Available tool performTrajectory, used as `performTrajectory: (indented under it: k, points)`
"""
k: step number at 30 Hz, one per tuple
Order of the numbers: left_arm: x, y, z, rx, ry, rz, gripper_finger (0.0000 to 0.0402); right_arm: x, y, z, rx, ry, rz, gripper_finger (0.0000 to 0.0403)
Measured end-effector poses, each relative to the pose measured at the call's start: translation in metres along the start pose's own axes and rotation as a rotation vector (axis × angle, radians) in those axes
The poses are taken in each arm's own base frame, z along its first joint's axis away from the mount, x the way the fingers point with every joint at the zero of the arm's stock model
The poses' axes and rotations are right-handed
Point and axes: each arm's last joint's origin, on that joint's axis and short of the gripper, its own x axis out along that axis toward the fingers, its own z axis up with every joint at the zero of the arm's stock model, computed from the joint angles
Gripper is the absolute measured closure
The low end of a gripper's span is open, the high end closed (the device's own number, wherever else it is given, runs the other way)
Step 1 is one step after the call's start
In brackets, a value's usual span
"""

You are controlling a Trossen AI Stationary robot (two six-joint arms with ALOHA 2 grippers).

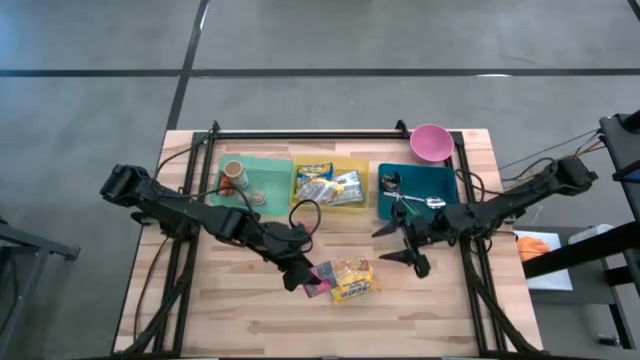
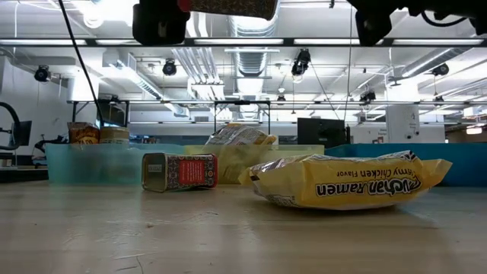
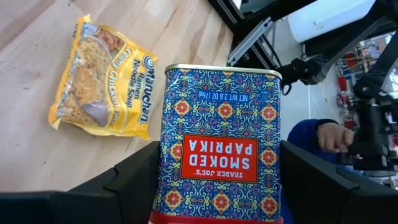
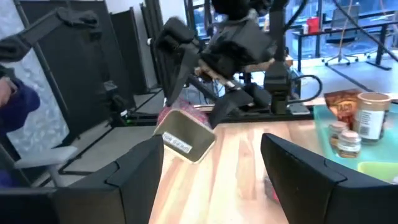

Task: Pick & Place Food Item
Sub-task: Put the red seasoning can into the green bin

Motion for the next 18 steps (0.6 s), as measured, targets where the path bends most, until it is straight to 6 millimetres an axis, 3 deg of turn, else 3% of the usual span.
performTrajectory:
  k: [7,14,18]
  points:
    - [0.0,0.0,0.002,-0.006,0.016,-0.024,0.0116,0.02,0.018,-0.018,-0.21,-0.036,0.08,0.0138]
    - [-0.001,0.0,0.003,-0.008,0.03,-0.037,0.0116,0.062,0.035,-0.028,-0.527,0.007,0.158,0.0138]
    - [-0.001,0.0,0.003,-0.008,0.047,-0.049,0.0116,0.084,0.042,-0.031,-0.64,0.042,0.078,0.0138]
